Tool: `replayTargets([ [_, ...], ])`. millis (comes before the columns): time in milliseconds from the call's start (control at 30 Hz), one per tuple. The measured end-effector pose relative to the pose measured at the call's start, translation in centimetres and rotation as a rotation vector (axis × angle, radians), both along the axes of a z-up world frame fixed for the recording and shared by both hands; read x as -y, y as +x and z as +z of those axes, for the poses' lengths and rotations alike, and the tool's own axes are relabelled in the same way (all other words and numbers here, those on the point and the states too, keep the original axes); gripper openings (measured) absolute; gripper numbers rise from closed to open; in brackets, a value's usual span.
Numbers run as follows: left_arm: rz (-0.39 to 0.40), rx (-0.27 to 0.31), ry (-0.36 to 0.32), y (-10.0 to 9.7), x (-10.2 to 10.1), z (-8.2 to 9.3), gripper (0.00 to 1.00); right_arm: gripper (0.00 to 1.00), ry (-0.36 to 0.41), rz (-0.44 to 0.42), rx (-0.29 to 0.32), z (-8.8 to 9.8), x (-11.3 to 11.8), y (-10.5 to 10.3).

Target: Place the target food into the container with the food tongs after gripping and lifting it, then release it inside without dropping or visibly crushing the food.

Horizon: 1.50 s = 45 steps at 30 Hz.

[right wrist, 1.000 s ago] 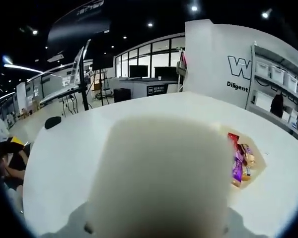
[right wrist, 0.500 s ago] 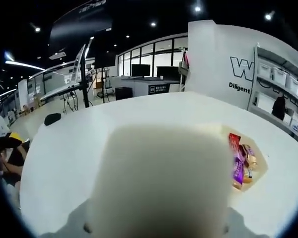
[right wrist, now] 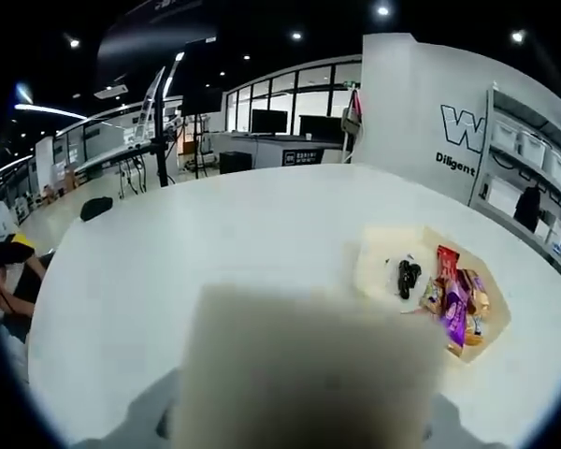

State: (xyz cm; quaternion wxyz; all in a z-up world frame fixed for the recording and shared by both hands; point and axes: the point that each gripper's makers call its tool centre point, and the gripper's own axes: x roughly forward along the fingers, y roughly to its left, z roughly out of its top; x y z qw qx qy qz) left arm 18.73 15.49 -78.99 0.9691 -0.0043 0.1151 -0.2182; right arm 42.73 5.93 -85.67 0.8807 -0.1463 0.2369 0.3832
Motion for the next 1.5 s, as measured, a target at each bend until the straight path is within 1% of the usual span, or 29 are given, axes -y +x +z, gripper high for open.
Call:
replayTargets([
  [33, 0.000, -0.001, 0.001, 0.0, 0.0, 0.0, 0.82, 0.22, -0.051, 0.003, 0.039, -0.1, 0.4, 0.4],
  [67, 0.001, -0.001, 0.001, 0.0, -0.1, 0.0, 0.82, 0.20, -0.067, -0.007, 0.060, 0.0, 0.6, 0.6],
  [100, 0.001, 0.000, 0.001, 0.0, -0.1, 0.0, 0.82, 0.19, -0.066, 0.004, 0.030, -0.4, 0.4, 0.3],
  [133, 0.000, -0.001, -0.002, 0.0, -0.1, -0.1, 0.82, 0.18, -0.056, 0.001, 0.037, -0.2, 0.4, 0.4],
  [200, 0.004, -0.003, -0.001, 0.0, -0.2, -0.2, 0.82, 0.17, -0.064, -0.002, 0.042, -0.2, 0.5, 0.6],
  [300, 0.008, -0.004, -0.006, 0.0, -0.3, -0.2, 0.82, 0.16, -0.043, -0.021, 0.028, 0.0, 0.7, 0.7],
  [367, 0.006, -0.005, -0.006, 0.0, -0.2, -0.2, 0.82, 0.15, -0.006, -0.046, -0.004, 0.0, 0.8, 0.7],
  [533, 0.008, -0.004, 0.002, 0.1, -0.3, 0.0, 0.82, 0.15, 0.005, -0.060, -0.013, 0.0, 0.9, 0.7],
  [567, 0.009, -0.003, 0.000, 0.1, -0.3, 0.0, 0.82, 0.15, 0.025, -0.062, -0.028, 0.2, 0.9, 0.4],
  [633, 0.012, -0.006, 0.003, 0.1, -0.3, 0.0, 0.82, 0.15, 0.029, -0.057, -0.030, 0.3, 0.9, 0.3],
  [667, 0.015, -0.009, 0.009, 0.2, -0.4, -0.1, 0.82, 0.15, 0.027, -0.050, -0.011, 0.7, 0.8, 0.1],
  [833, 0.009, -0.019, 0.013, 0.3, 0.1, -0.4, 0.82, 0.15, 0.054, -0.045, -0.002, 2.2, 1.0, -0.4],
  [900, 0.001, -0.019, 0.018, 0.3, 0.6, -0.3, 0.82, 0.15, 0.074, -0.052, -0.004, 3.1, 1.4, -0.5],
  [1033, -0.018, -0.014, 0.026, 0.3, 1.5, -0.1, 0.82, 0.15, 0.092, -0.065, 0.016, 4.4, 2.3, -0.5],
  [1200, -0.032, -0.007, 0.021, 0.4, 2.2, 0.3, 0.82, 0.15, 0.104, -0.096, 0.036, 5.9, 4.1, 0.0],
  [1367, -0.041, -0.007, 0.024, 0.5, 2.6, 0.3, 0.82, 0.15, 0.106, -0.136, 0.052, 6.8, 5.6, 0.7],
  [1400, -0.044, -0.008, 0.024, 0.5, 2.7, 0.3, 0.82, 0.15, 0.101, -0.179, 0.062, 6.9, 6.3, 1.1],
  [1433, -0.049, -0.007, 0.023, 0.6, 3.0, 0.3, 0.82, 0.15, 0.099, -0.192, 0.066, 7.1, 6.7, 1.4],
  [1467, -0.053, -0.006, 0.022, 0.7, 3.1, 0.4, 0.82, 0.15, 0.108, -0.188, 0.066, 7.3, 6.8, 1.5],
  [1500, -0.058, -0.002, 0.020, 0.7, 3.3, 0.5, 0.82, 0.15, 0.120, -0.204, 0.063, 7.4, 7.2, 1.9],
])
